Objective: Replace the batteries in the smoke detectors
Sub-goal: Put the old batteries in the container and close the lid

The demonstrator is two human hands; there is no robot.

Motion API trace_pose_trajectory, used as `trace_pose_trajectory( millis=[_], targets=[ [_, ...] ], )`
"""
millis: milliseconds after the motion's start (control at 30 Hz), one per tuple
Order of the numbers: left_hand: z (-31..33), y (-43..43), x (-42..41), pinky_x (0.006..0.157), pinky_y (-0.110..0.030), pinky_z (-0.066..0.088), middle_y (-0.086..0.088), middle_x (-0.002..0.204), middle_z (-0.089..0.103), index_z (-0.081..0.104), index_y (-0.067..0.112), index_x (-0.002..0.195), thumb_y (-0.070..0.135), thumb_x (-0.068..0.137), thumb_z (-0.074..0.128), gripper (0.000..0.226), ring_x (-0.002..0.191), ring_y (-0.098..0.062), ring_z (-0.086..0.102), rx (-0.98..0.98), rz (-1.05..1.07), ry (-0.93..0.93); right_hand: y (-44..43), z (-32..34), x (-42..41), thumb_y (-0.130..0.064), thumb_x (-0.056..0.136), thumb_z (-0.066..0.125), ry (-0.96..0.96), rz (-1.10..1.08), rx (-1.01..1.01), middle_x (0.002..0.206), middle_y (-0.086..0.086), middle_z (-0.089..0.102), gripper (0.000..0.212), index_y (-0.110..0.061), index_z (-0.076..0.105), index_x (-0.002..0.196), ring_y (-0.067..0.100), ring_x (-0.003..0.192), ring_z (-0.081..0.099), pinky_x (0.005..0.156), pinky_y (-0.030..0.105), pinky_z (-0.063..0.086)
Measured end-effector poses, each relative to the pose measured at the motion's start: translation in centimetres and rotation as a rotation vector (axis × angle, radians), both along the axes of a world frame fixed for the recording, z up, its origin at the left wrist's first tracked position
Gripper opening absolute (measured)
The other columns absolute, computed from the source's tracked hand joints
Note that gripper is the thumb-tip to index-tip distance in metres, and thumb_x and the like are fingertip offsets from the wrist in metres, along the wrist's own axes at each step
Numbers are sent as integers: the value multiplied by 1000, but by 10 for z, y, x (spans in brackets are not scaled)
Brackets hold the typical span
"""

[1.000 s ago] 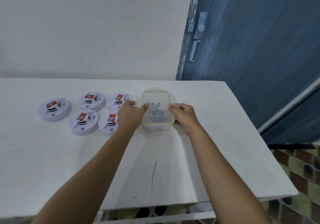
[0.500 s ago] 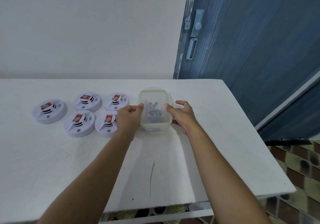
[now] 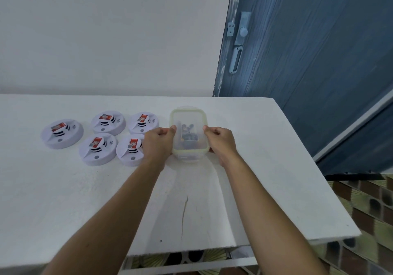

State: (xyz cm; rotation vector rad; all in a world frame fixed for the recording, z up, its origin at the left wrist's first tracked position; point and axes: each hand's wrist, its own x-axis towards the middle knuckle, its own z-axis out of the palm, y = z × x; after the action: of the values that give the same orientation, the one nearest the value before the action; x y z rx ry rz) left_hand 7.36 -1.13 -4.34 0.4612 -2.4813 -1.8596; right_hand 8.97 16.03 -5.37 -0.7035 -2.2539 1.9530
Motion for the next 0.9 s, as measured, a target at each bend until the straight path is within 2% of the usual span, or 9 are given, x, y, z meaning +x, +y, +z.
trace_pose_trajectory(
  millis=[100,267,333,400,500,567,633,733,900],
  targets=[
    [1,1,1,74,-48,60,2,79,70,70,21,88,46,88,64,26,78,-25,68,-1,-1,0,-1,-2,-1,-37,95,65,-30,-17,-35,95,6,75,31,-8,74,91,23,89,71,77,37,61],
    [4,0,2,75,-45,60,1,81,70,70,16,95,48,88,63,34,76,-23,68,-97,-23,11,-1,-2,-1,-38,95,64,-29,-18,-34,96,2,75,34,-6,73,92,22,88,71,75,36,63],
    [7,-1,1,84,-45,57,-2,99,69,66,13,110,48,88,63,42,90,-24,66,-256,-78,76,-2,0,0,-40,95,63,-36,-11,-25,100,2,74,30,-12,73,95,22,92,71,72,35,63],
    [11,0,-1,94,-42,50,-8,127,58,58,10,128,40,93,59,46,112,-26,57,-523,-174,211,-4,4,1,-41,95,63,-47,-13,-36,102,2,72,29,-14,71,100,23,94,70,68,35,63],
    [19,2,2,94,-43,44,-9,137,50,60,12,129,30,98,52,37,127,-28,44,-822,-339,448,-5,8,5,-43,93,66,-70,-18,-64,104,1,70,28,-16,70,101,24,94,69,57,31,60],
    [17,-3,2,103,-39,37,-10,136,54,62,9,127,43,97,49,47,130,-28,42,-785,-509,495,-5,10,7,-43,92,67,-78,-10,-82,105,2,70,27,-17,70,100,24,94,69,57,30,59],
    [13,-12,4,110,-36,30,-8,145,47,51,9,138,66,86,49,77,138,-25,36,-741,-680,424,-4,10,6,-44,91,67,-89,0,-96,106,3,70,27,-18,69,99,25,95,69,59,32,61],
    [10,-23,6,118,-42,25,-1,158,30,32,16,150,86,63,56,114,146,-21,23,-905,-799,379,-2,11,6,-43,92,68,-97,13,-102,105,3,70,28,-16,69,100,26,94,70,59,32,61],
    [-2,-23,-2,99,-44,43,-8,140,49,45,11,139,84,65,57,104,122,-29,48,-1003,-714,590,1,10,4,-38,92,69,-94,21,-129,103,6,72,29,-10,71,99,27,90,71,64,39,64]
  ],
)
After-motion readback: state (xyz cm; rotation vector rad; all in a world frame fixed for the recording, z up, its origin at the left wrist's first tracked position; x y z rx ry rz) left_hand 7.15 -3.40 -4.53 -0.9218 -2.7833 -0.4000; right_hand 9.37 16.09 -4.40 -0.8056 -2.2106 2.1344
